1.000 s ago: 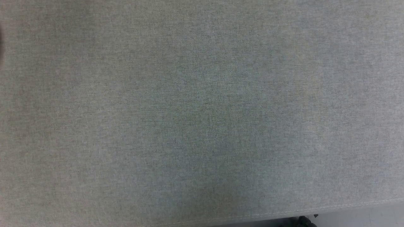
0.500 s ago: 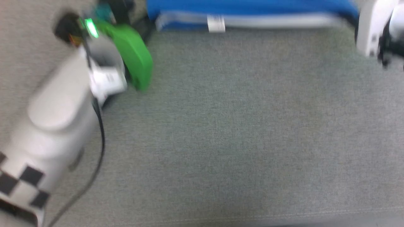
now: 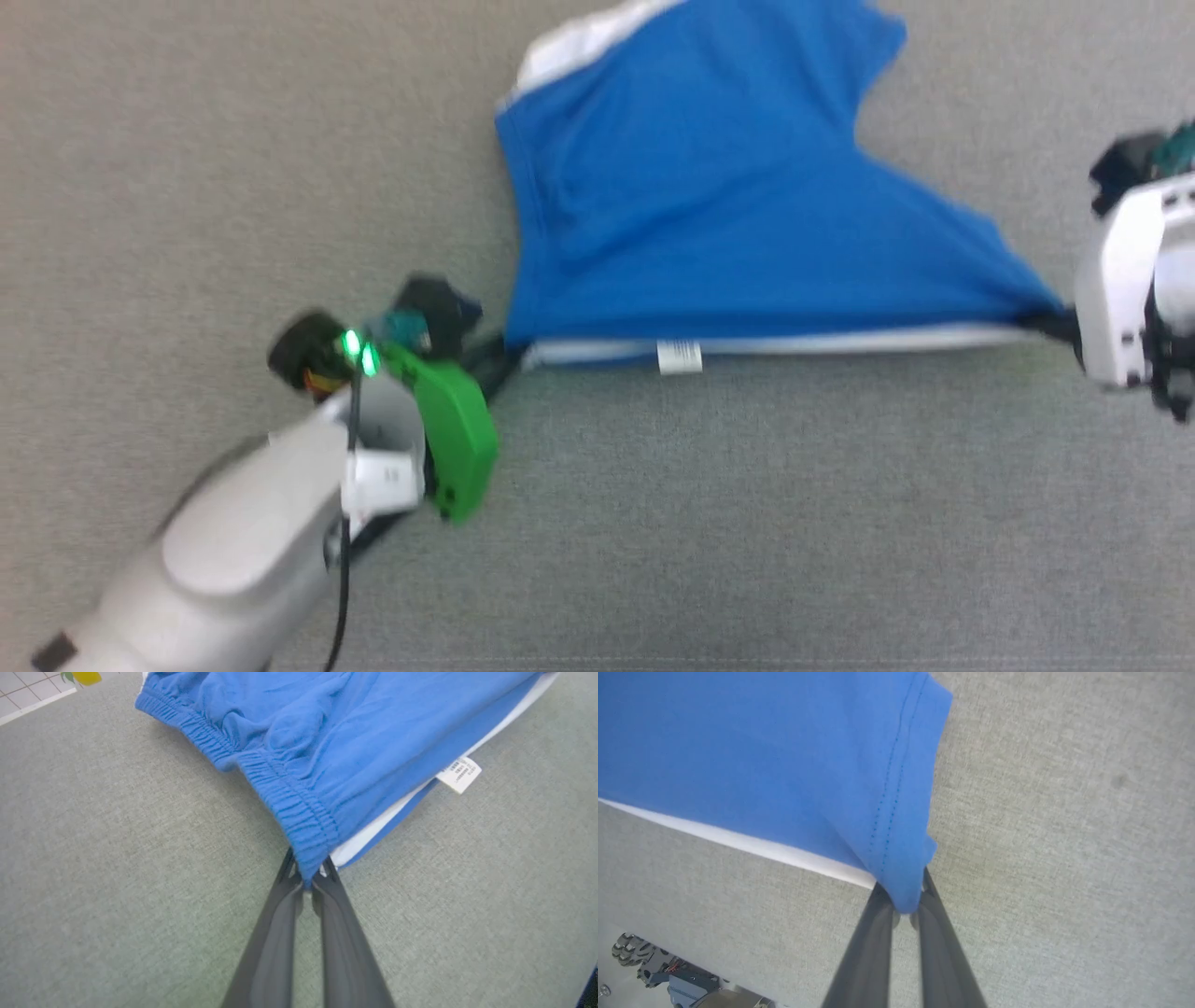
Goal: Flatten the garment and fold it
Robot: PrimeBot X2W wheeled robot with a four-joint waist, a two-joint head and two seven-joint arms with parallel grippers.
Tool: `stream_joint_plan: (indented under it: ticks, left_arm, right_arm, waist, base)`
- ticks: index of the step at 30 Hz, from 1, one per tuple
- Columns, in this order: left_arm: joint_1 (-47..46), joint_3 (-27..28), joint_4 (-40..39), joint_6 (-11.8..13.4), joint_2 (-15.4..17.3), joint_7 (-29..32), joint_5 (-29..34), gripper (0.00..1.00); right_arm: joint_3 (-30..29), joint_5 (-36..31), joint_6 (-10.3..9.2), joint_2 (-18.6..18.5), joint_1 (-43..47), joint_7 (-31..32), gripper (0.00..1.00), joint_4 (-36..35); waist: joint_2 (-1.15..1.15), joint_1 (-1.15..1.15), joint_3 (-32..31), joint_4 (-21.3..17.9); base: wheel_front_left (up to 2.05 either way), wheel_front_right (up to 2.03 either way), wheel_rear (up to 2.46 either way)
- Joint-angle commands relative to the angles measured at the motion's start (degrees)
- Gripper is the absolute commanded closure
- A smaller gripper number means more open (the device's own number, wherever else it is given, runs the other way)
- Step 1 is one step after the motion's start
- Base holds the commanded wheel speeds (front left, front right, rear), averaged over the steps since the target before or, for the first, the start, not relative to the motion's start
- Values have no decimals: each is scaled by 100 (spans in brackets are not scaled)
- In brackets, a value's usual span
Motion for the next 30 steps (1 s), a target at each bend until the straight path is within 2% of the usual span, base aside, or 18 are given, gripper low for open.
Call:
stream_joint_plan:
  ticks: [1, 7, 15, 18, 22, 30]
  left_arm:
    - [240, -23, -47, 62, 182, 49, -94, 100]
    - [1014, -274, -555, 226, 321, 115, -261, 100]
    - [1936, -513, -1257, 666, 410, 88, -419, 100]
    - [2190, -547, -1488, 846, 449, 82, -478, 100]
    - [2319, -540, -1727, 965, 500, 79, -525, 100]
    - [1998, -356, -2078, 1063, 546, 149, -471, 100]
  right_arm:
    - [-64, -46, -13, -158, 277, 54, 100, -61]
    - [-425, -59, -13, -294, 1266, 60, 100, -638]
    - [-1159, -247, -13, -398, 2891, -156, 100, -1490]
    - [-1567, -339, -13, -295, 3475, -180, 100, -1791]
    - [-2025, -519, -13, -119, 3949, -224, 100, -2217]
    - [-2699, -594, -13, 308, 3887, -51, 100, -2858]
  waist:
    - [0, 1, -430, 142]
    - [0, 1, -889, 196]
    - [0, 1, -1256, 208]
    - [0, 1, -1309, 196]
    - [0, 1, -1331, 188]
    - [0, 1, -1246, 233]
  base:
    - [0, 0, 0]
    - [0, 0, 0]
    - [0, 0, 0]
    - [0, 0, 0]
    - [0, 0, 0]
    - [0, 0, 0]
